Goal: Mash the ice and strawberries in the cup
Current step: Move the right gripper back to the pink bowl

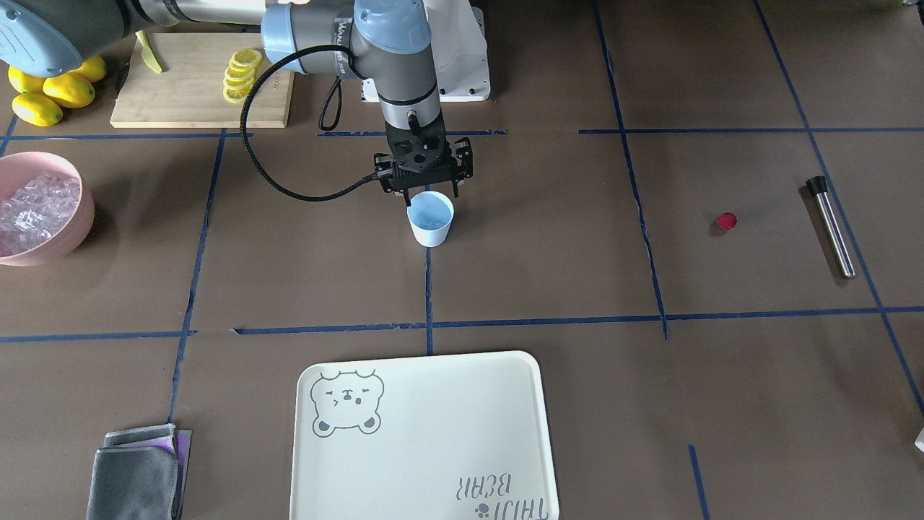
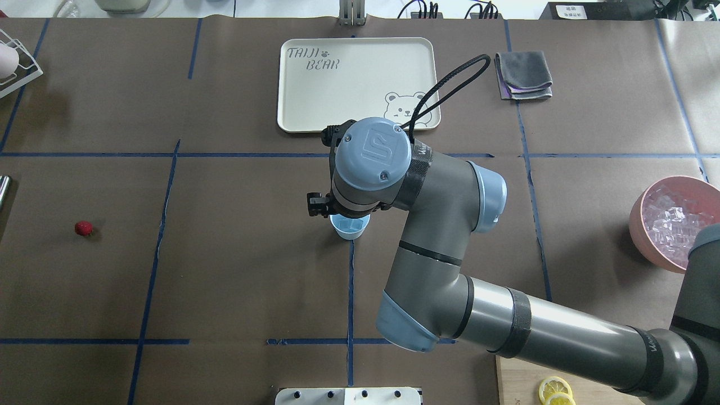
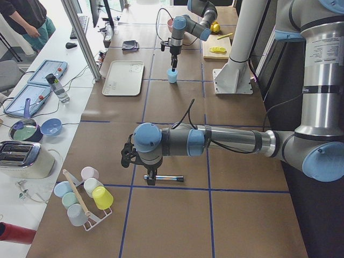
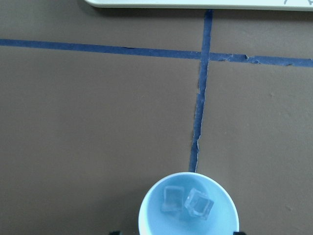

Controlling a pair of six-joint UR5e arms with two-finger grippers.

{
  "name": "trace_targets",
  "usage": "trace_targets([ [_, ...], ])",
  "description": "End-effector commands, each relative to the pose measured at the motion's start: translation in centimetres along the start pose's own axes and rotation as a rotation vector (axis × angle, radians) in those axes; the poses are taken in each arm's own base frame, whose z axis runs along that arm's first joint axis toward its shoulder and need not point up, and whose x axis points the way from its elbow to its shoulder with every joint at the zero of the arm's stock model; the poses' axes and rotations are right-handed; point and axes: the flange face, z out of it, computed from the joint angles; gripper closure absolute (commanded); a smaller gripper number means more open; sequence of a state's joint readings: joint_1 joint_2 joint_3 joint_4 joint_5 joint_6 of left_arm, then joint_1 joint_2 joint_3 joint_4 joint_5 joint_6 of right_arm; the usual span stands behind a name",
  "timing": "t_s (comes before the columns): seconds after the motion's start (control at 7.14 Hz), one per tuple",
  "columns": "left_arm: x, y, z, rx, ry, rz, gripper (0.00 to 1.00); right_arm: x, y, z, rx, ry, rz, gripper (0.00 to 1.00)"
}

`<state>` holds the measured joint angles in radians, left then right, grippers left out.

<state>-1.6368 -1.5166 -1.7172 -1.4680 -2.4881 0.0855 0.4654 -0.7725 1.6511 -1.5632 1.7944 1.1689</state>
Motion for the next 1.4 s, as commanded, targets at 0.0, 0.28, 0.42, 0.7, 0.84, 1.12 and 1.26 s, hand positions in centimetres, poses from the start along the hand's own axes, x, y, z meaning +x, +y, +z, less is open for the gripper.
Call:
trace_targets([
  [0.0,0.0,0.0,0.0,0.0,0.0,-0.001,0.0,-0.1,-0.2,-0.6,0.007,-0.009,0.001,0.01],
  [0.28,0.0,0.0,0.0,0.0,0.0,-0.001,0.0,4.6,0.3,-5.4,0.036,-0.013,0.022,0.01],
  [0.42,0.0,-0.1,0.0,0.001,0.0,0.0,0.0,9.9,1.9,-8.6,0.053,-0.003,0.032,0.01],
  [0.7,0.2,-0.1,-0.2,0.005,0.0,0.003,0.0,19.2,2.3,-11.0,0.085,0.053,0.094,0.01],
  [0.84,0.4,-0.2,-0.3,0.007,-0.001,0.007,0.0,24.7,1.6,-12.1,0.069,0.084,0.144,0.01],
  [1.12,0.7,-0.2,-0.5,0.012,-0.001,0.01,0.0,34.5,0.5,-15.1,0.019,0.115,0.06,0.01],
  [1.26,0.8,-0.2,-0.6,0.014,-0.001,0.011,0.0,39.4,1.4,-15.3,0.034,0.113,0.014,0.01],
])
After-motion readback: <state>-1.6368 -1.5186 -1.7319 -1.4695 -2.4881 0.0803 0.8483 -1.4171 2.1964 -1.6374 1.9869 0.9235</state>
